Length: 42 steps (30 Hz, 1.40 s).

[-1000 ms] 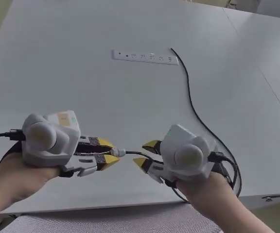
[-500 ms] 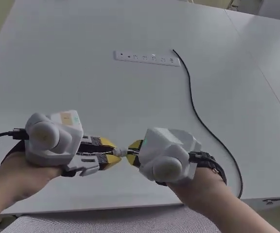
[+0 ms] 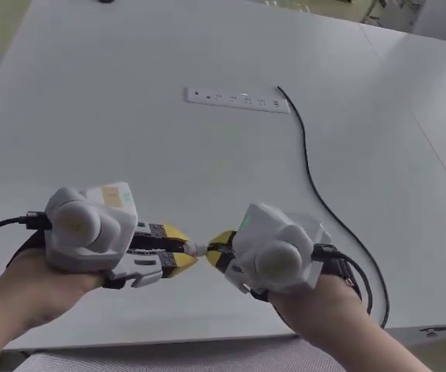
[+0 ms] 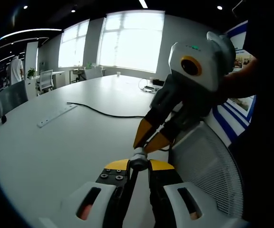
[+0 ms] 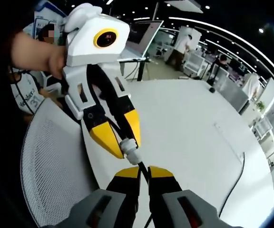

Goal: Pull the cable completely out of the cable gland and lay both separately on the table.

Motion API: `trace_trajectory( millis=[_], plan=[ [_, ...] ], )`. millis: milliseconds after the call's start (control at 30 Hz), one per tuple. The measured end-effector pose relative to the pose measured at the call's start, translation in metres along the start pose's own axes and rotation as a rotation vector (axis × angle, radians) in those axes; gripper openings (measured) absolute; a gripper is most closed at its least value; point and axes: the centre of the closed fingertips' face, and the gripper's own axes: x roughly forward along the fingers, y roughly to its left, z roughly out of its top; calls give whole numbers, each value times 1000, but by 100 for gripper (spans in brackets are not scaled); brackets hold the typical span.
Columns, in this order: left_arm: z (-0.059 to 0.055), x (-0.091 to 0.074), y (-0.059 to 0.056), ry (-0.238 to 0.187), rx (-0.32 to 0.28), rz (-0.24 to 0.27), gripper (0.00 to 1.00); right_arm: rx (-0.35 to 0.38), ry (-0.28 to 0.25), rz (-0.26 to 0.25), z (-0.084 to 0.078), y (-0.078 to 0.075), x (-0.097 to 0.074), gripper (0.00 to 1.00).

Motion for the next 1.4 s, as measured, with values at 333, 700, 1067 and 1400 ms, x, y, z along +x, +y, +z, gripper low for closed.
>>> trace_trajectory(
  millis=[333, 700, 1067, 1400],
  plan=[
    [1, -8, 4, -4, 2, 20, 15, 238, -7, -15, -17, -15, 1, 0],
    [1, -12, 6, -14, 14, 18, 15, 498, 8, -21, -44, -27, 5, 0],
    [0, -14, 5, -21, 16, 22, 15, 640, 43, -43, -62, -33, 8, 0],
    [4, -15, 5, -25, 32, 29, 15, 677, 40, -38, -65, -30, 5, 1]
  ],
)
